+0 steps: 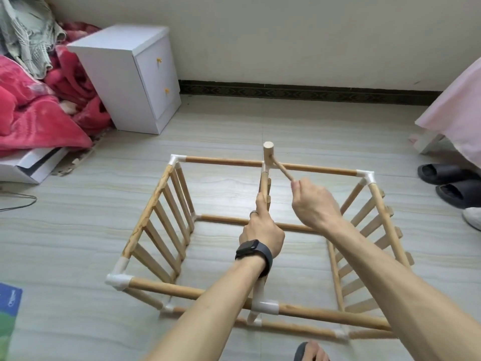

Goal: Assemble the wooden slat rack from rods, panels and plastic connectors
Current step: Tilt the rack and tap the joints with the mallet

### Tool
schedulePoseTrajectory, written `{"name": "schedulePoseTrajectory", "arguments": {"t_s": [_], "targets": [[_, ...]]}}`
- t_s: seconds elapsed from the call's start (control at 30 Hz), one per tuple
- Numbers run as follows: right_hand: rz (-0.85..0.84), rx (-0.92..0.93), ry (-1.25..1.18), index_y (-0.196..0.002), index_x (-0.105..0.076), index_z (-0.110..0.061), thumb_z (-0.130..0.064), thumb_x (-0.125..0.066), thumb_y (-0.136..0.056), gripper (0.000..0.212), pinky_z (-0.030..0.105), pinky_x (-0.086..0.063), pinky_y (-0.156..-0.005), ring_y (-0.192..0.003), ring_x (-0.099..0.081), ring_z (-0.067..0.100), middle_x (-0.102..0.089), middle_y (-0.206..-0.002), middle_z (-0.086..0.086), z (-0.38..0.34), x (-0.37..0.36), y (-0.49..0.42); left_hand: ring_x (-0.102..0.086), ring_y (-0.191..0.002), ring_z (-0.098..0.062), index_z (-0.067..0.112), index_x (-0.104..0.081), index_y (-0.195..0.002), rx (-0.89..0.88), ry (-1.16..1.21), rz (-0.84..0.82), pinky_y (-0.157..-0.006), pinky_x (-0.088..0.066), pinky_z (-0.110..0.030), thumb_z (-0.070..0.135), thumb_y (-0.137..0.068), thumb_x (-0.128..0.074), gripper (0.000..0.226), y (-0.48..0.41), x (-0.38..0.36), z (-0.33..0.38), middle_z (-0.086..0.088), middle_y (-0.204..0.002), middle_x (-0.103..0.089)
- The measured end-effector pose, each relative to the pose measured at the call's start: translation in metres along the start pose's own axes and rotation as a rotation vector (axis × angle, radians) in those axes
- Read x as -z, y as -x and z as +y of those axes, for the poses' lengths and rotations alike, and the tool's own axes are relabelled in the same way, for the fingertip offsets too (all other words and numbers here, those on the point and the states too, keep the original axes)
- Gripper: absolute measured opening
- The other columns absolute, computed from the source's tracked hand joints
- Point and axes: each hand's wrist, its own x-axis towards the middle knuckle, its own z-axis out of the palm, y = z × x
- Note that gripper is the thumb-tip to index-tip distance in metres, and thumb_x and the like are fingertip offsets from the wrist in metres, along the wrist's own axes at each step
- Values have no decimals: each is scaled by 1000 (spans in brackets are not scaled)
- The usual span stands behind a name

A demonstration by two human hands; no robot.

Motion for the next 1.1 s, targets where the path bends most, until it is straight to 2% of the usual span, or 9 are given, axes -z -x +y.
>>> {"name": "schedulePoseTrajectory", "arguments": {"t_s": [0.13,0.2,0.27,0.33,0.43,0.6,0.87,1.0,1.1], "targets": [[391,209,-397,-94,-41,-24,-48,-22,-108,33,26,-30,-37,-40,-49,18,-51,-50,-3,-9,7,1,-63,-95,-38,39,-2,-147,4,1,5,-73,-44,-43,15,-90,-44,76,-4,0,0,-11,-115,-60],[250,158,-231,-98,-41,-21,-46,-21,-108,34,32,-35,-45,-48,-52,19,-53,-57,-2,-10,2,1,-63,-96,-38,40,-2,-147,5,8,3,-73,-44,-43,15,-89,-44,76,-5,0,0,-10,-115,-60],[-59,11,49,-104,-49,-17,-46,-19,-108,41,39,-39,-63,-73,-57,32,-62,-80,6,-4,-4,1,-63,-96,-38,40,-4,-146,4,17,0,-73,-44,-42,15,-89,-44,74,-2,0,-1,-10,-117,-60],[-15,-7,-30,-98,-53,-17,-47,-21,-108,45,40,-40,-62,-74,-58,33,-66,-84,10,2,-6,0,-63,-96,-39,40,-3,-147,-4,9,0,-74,-44,-43,15,-89,-43,75,-2,-1,-1,-11,-115,-60],[331,101,-325,-91,-45,-18,-45,-23,-109,39,32,-34,-46,-50,-54,25,-58,-59,2,0,-7,6,-63,-95,-38,38,-2,-148,2,-9,18,-74,-46,-45,16,-89,-44,76,-5,-2,-1,-11,-114,-60],[-91,-54,84,-104,-52,-16,-46,-19,-107,45,41,-40,-67,-78,-55,34,-60,-83,7,7,-7,9,-63,-99,-38,36,-1,-149,6,-74,20,-74,-40,-42,16,-90,-42,75,-5,-1,0,-9,-117,-59],[215,9,-302,-77,-53,-28,-44,-36,-105,36,32,-38,-45,-42,-52,12,-53,-48,-4,60,30,73,-63,-92,-32,26,-4,-154,-19,-267,40,-74,-47,-42,19,-93,-40,71,-52,15,-3,-9,-113,-57],[299,-88,-489,-103,-58,-40,-33,-55,-100,9,19,-40,-45,-46,-57,6,-63,-57,-13,90,42,126,-61,-95,-32,22,-10,-154,-18,-326,45,-82,-53,-46,22,-95,-43,67,-83,30,-3,-11,-117,-56],[389,-171,-695,-101,-62,-35,-21,-64,-98,14,22,-45,-46,-43,-54,9,-74,-72,-4,102,58,153,-54,-107,-29,17,-18,-152,-100,-719,90,-84,-46,-44,27,-94,-48,67,-96,46,3,-12,-132,-48]]}}
